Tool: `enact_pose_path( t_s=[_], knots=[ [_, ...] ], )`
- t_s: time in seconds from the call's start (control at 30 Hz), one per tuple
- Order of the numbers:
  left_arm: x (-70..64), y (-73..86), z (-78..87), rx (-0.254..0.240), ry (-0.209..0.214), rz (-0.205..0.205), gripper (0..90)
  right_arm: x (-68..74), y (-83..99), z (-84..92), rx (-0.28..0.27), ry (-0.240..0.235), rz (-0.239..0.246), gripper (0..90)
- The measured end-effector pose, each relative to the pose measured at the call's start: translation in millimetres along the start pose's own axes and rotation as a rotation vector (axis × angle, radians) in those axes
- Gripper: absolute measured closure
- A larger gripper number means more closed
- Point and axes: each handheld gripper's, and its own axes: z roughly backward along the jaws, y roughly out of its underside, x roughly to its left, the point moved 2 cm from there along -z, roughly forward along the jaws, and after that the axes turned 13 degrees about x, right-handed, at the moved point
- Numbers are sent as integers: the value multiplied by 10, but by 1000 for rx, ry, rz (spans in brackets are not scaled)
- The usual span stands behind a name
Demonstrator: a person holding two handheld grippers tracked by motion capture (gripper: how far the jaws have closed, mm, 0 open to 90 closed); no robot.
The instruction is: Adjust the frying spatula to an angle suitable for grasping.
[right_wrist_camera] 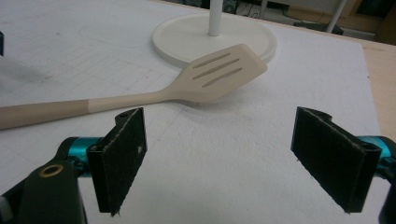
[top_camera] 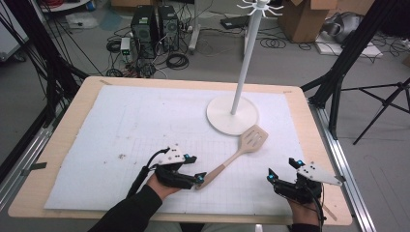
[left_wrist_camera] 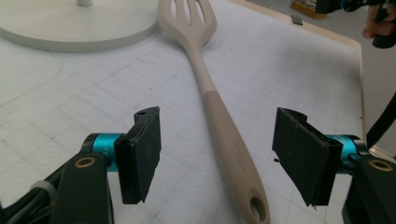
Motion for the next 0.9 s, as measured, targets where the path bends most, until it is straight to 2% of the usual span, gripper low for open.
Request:
enact_pose_path(
  t_s=[0.03,0.07,0.1,0.2,0.23,0.27,0.3,0.33,0.43,0.47,0.57,0.63,0.67,0.7,0.73,0.77,0.9],
  knots=[
    [0,0,0,0,0,0,333,0,0,0,0,0,0,167],
    [-24,-30,-80,28,-6,-6,334,3,0,-2,3,-2,-5,167],
    [-24,-30,-80,28,-6,-6,335,4,0,-3,4,-4,-4,167],
    [-53,-64,-224,85,-2,-1,338,1,-2,-6,4,-4,2,167],
    [-53,-64,-224,85,-2,-1,340,1,-2,-6,4,-4,2,167],
    [-65,-69,-275,115,-6,-6,343,-4,-5,-11,1,-1,10,167],
    [-65,-69,-275,115,-6,-6,355,-4,-5,-11,1,-1,10,167],
    [-75,-68,-325,153,-19,-6,371,-2,-6,-14,1,-3,9,167],
    [-82,-60,-365,178,-35,-17,382,2,-3,-16,7,-6,3,167],
    [-95,-52,-407,202,-37,-26,390,-1,-3,-19,7,-5,3,167],
    [-131,-54,-438,202,-66,-43,404,4,-3,-19,10,-7,0,167],
    [-133,-55,-438,203,-74,-51,444,3,-3,-21,11,-8,2,167],
    [-134,-50,-428,209,-91,-77,473,1,-3,-24,12,-6,3,167],
    [-134,-50,-428,209,-91,-77,519,1,-3,-24,12,-6,3,167],
    [-140,-41,-424,196,-65,-80,580,1,-2,-33,13,-10,4,167],
    [-140,-41,-424,196,-65,-80,610,1,-2,-33,13,-10,4,167],
    [-134,-34,-407,202,-51,-94,636,1,-1,-35,18,-11,6,167]
  ],
)
